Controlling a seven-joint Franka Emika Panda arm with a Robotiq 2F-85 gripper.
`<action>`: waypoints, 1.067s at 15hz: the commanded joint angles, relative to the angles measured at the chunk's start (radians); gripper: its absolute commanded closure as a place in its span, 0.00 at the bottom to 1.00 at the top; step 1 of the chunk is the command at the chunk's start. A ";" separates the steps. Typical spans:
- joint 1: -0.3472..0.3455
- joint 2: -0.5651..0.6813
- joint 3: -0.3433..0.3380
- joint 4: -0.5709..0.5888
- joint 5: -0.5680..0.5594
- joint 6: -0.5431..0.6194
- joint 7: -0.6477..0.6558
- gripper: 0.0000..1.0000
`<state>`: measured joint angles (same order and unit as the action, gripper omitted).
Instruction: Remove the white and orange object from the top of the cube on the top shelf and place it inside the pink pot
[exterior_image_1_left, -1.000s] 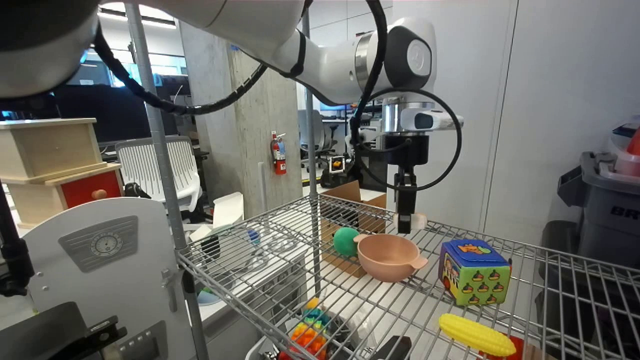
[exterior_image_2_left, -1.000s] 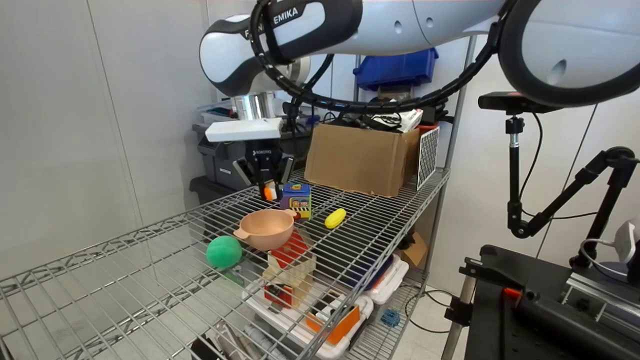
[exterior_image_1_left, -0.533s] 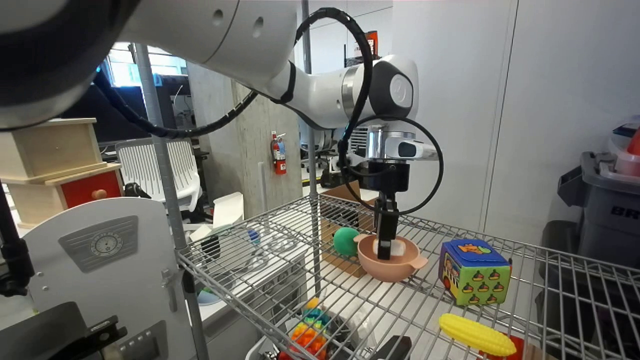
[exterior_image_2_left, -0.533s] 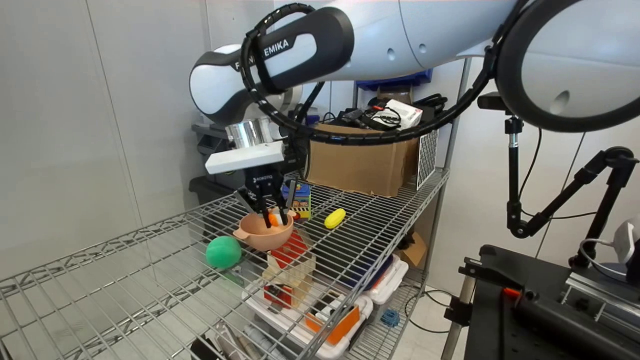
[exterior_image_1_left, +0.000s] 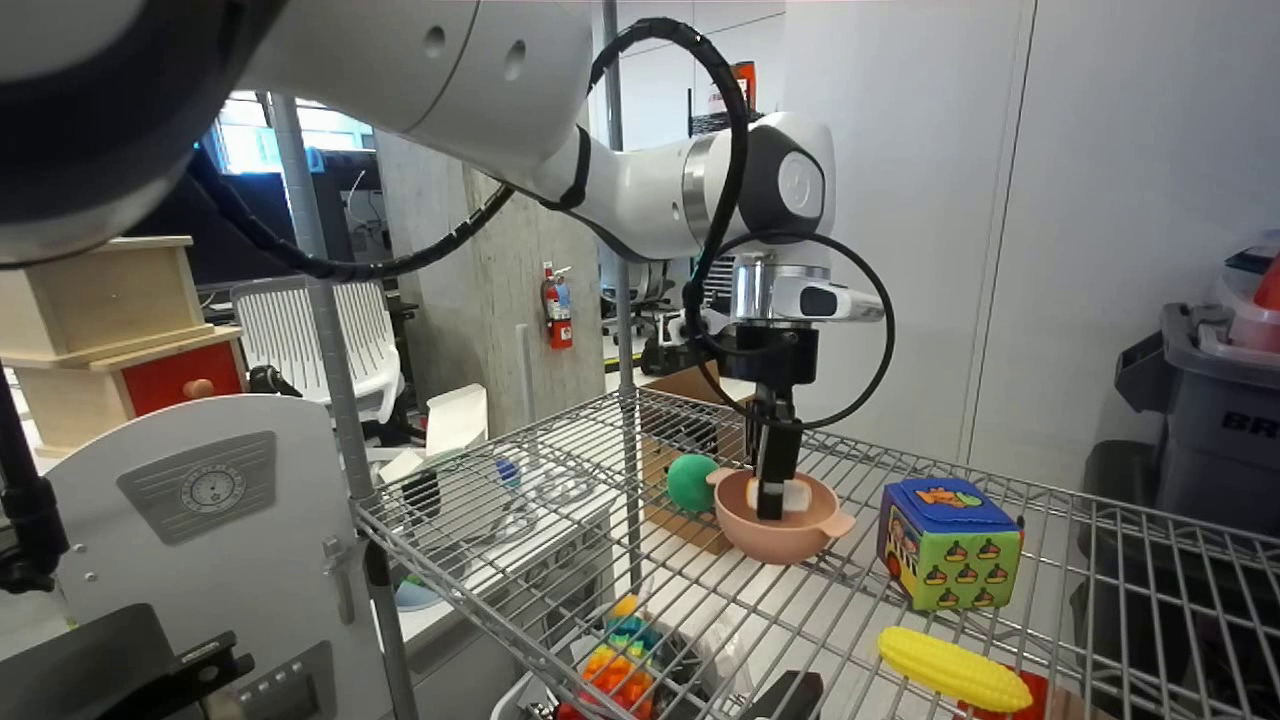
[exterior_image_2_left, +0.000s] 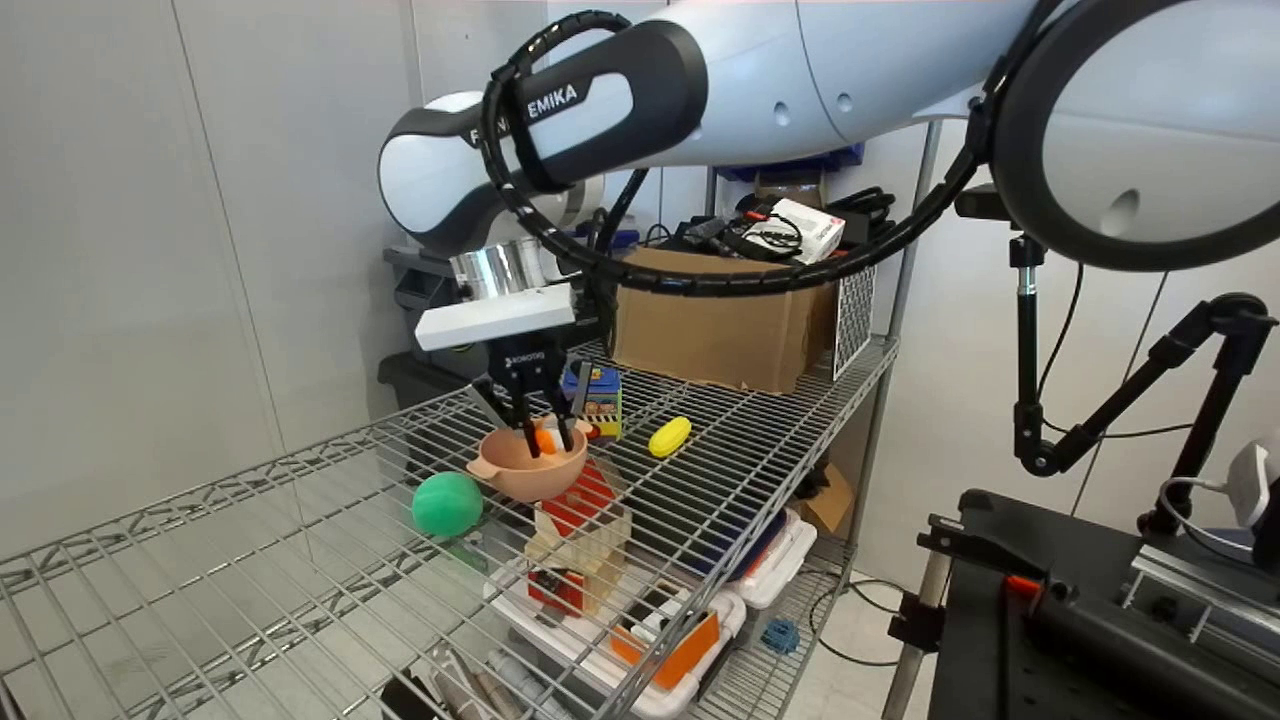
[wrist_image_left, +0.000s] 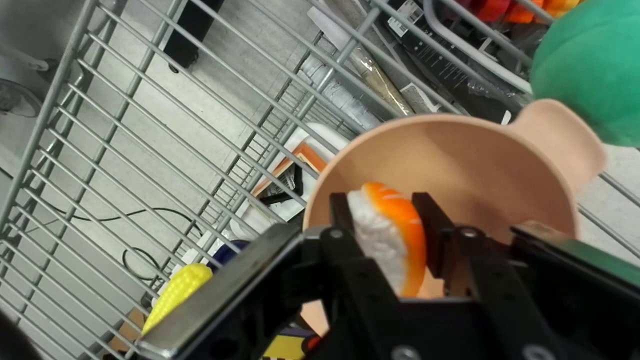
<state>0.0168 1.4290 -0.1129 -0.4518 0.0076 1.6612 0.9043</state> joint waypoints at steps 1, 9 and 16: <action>0.007 -0.004 -0.002 -0.001 -0.023 0.031 -0.021 0.40; 0.012 -0.014 0.007 -0.006 -0.018 0.019 -0.049 0.00; 0.113 -0.100 0.001 -0.020 -0.051 -0.106 -0.156 0.00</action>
<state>0.0820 1.3953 -0.1129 -0.4501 -0.0034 1.6553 0.8073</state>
